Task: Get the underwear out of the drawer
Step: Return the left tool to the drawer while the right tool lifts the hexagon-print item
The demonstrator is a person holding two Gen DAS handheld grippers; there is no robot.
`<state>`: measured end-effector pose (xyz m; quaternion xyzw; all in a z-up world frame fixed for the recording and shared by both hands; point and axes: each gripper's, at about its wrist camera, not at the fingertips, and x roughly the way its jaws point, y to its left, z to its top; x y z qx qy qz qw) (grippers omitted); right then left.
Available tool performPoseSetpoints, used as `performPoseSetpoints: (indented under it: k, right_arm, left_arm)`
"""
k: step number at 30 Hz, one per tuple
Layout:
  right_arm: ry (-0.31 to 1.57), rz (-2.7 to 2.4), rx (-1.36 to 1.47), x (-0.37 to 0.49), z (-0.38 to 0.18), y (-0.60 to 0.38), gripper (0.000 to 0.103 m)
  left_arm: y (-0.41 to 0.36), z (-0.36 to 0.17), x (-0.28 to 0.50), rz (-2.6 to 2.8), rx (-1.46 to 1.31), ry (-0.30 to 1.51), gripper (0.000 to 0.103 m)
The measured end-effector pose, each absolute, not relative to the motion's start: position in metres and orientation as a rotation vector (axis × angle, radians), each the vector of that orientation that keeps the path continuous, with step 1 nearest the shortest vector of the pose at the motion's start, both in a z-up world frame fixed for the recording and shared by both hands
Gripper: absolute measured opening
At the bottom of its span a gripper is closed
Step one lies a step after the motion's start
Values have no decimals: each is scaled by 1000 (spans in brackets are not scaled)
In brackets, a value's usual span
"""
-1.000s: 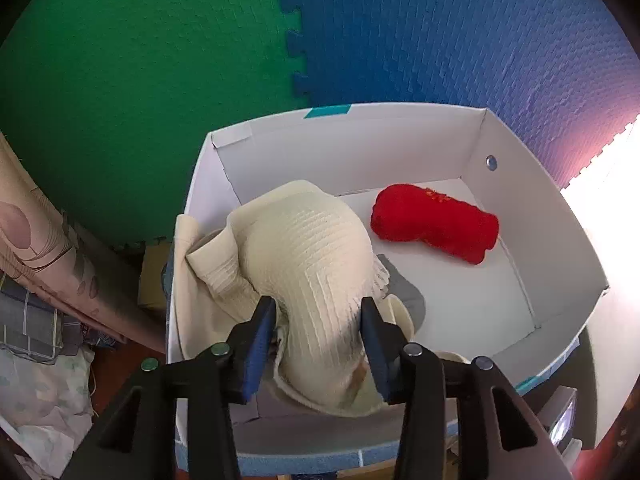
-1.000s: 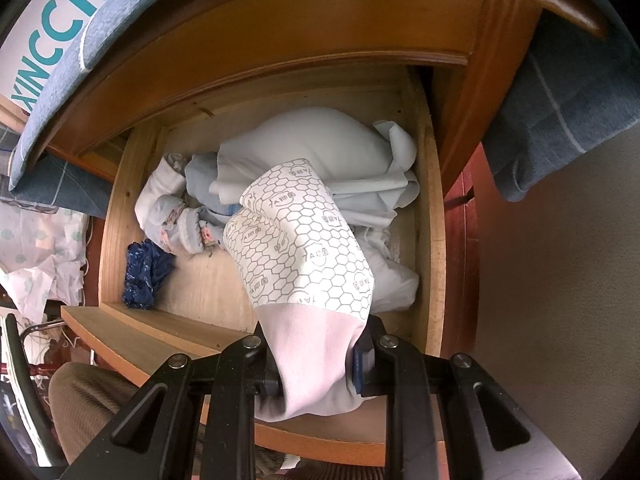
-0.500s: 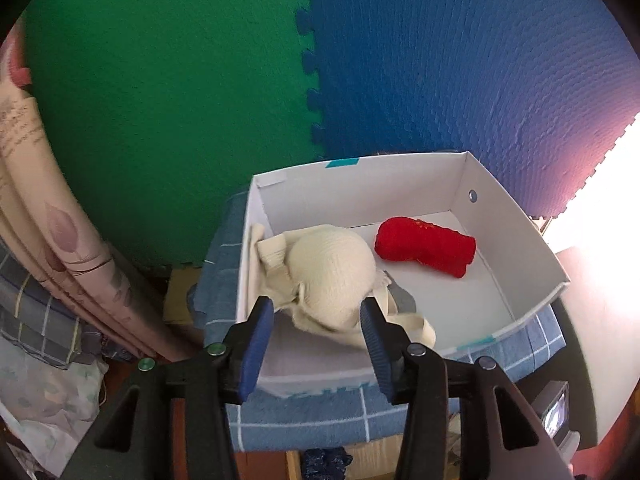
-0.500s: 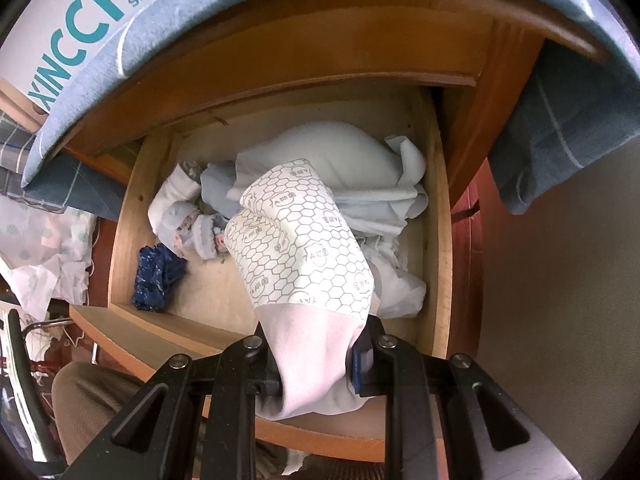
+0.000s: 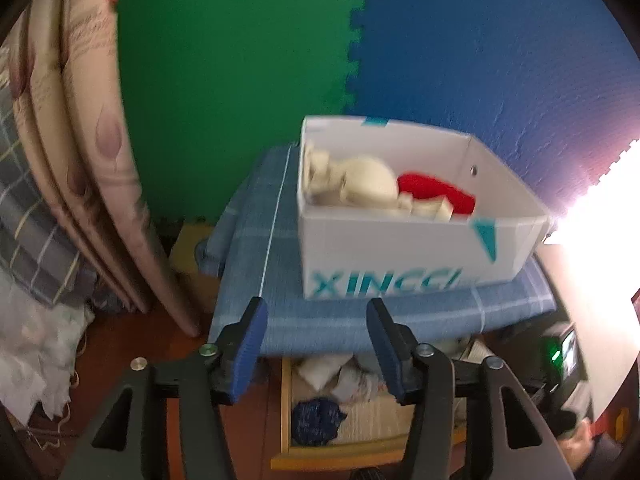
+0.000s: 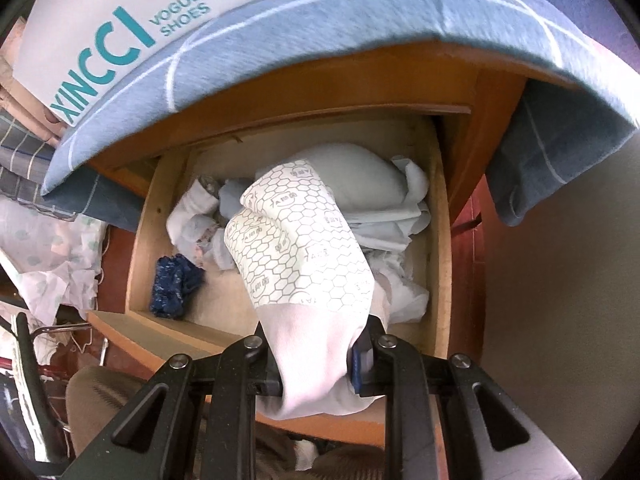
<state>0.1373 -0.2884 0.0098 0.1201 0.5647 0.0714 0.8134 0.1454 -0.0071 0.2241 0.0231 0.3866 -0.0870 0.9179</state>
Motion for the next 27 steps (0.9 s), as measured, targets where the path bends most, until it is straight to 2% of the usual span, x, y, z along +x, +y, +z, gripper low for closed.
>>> performPoseSetpoints:
  k: [12, 27]
  right_arm:
    - [1153, 185, 231, 132, 63, -284, 21]
    - [1088, 246, 185, 119, 143, -275, 21]
  left_arm:
    - [5, 114, 112, -119, -51, 932, 54]
    - [7, 63, 99, -80, -95, 962, 54]
